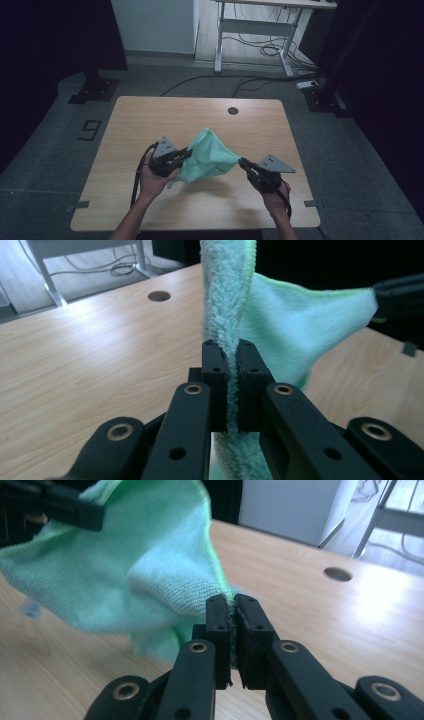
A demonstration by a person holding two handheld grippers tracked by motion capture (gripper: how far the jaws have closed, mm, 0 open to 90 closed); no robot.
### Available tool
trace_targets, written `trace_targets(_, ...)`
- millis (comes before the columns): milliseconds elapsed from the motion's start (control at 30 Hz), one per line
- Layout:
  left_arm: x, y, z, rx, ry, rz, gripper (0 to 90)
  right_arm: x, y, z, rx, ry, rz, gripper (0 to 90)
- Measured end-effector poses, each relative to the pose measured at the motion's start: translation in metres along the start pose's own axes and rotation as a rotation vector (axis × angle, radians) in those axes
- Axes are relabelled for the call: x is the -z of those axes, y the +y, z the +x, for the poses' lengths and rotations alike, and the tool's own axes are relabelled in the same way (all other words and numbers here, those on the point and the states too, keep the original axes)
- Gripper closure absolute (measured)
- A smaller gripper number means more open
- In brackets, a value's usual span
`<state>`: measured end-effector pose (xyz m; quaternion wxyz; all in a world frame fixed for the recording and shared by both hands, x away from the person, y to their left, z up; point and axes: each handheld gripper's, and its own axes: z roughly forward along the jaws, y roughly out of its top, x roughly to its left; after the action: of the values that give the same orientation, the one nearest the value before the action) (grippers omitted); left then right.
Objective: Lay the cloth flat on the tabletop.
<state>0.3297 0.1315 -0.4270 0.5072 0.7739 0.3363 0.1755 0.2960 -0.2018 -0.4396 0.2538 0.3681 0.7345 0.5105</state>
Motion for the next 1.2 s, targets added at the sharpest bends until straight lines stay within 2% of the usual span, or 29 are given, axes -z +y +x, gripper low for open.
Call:
trace_targets(167, 0.006, -0.005, 0.002, 0.028, -0.018, -0.011, 85.0, 0.024, 0.014, -0.006, 0.017, -0.042, -0.039, 84.6)
trace_targets(300, 0.006, -0.009, 0.006, 0.047, -0.02, -0.01, 84.9, 0.023, 0.016, -0.009, 0.017, -0.049, -0.032, 84.6)
trace_targets(533, 0.008, -0.016, 0.011, 0.073, -0.023, -0.009, 84.6, 0.014, 0.006, -0.012, -0.008, -0.034, -0.01, 84.5)
trace_targets(700, 0.013, -0.017, 0.006, 0.073, -0.034, -0.019, 84.7, 0.016, 0.005, -0.009, -0.008, -0.03, -0.012, 84.5)
trace_targets(800, 0.019, -0.017, 0.0, 0.065, -0.048, -0.039, 84.4, 0.028, 0.005, -0.007, -0.006, -0.03, -0.038, 84.4)
trace_targets(867, 0.02, -0.017, -0.004, 0.06, -0.056, -0.044, 84.4, 0.029, 0.004, -0.007, -0.006, -0.03, -0.038, 84.4)
trace_targets(1033, 0.012, -0.018, -0.004, 0.056, -0.041, -0.02, 84.2, 0.03, 0.0, -0.01, -0.011, -0.037, -0.027, 84.4)
trace_targets(1200, 0.006, -0.022, -0.003, 0.058, -0.037, -0.002, 84.3, 0.021, -0.006, -0.013, -0.025, -0.041, -0.01, 84.3)
